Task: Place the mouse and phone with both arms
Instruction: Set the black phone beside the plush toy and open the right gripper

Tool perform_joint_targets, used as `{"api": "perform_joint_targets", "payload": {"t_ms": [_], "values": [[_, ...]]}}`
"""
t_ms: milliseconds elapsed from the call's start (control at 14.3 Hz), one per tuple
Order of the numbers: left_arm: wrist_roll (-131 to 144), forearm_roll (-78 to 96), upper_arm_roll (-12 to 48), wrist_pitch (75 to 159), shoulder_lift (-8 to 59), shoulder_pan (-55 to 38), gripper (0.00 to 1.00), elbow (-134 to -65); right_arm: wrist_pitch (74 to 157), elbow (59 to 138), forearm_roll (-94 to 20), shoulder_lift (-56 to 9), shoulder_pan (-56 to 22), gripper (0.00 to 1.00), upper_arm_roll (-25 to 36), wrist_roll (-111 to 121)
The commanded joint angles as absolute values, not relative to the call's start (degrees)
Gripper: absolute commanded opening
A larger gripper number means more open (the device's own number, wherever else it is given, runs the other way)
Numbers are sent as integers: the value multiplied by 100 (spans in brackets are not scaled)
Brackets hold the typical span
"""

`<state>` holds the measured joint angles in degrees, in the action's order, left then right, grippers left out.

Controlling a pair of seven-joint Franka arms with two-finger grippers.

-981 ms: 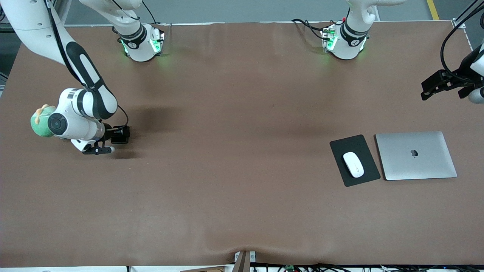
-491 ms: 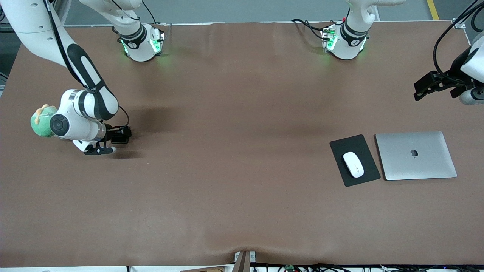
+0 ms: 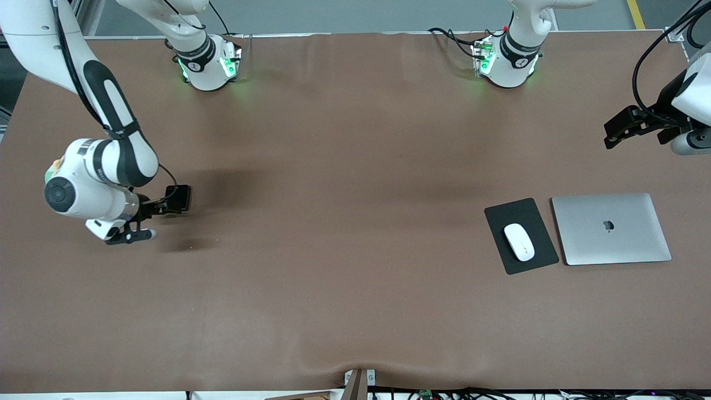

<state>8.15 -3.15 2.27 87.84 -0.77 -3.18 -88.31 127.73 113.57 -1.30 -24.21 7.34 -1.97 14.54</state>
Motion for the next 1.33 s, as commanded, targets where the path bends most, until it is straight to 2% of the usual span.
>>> {"api": "perform_joint_targets", "payload": {"t_ms": [0,280,561,701,911,1051,1262], "values": [[879,-246,255,8789,-123,-281,100,-8842,12061,10305,-132,-2504,835,100,-264,1565],[879,-246,255,8798,-114,-290,100,-8816,11295,8906,-167,-2698,844,100,-264,1547],[853,-246,255,8780,-114,-290,100,-8815,11337,8377,-71,-2725,826,100,-255,1547],[844,-246,255,8789,-114,-290,100,-8807,11251,7869,-79,-2742,826,100,-255,1521],[861,-246,255,8789,-114,-281,100,-8798,10680,7350,-53,-2584,888,100,-211,1521],[844,-246,237,8789,-114,-281,100,-8789,10233,7190,-27,-2479,861,100,-211,1538],[800,-264,220,8798,-79,-281,100,-8772,9347,7225,114,-1926,835,100,-237,1818]]}}
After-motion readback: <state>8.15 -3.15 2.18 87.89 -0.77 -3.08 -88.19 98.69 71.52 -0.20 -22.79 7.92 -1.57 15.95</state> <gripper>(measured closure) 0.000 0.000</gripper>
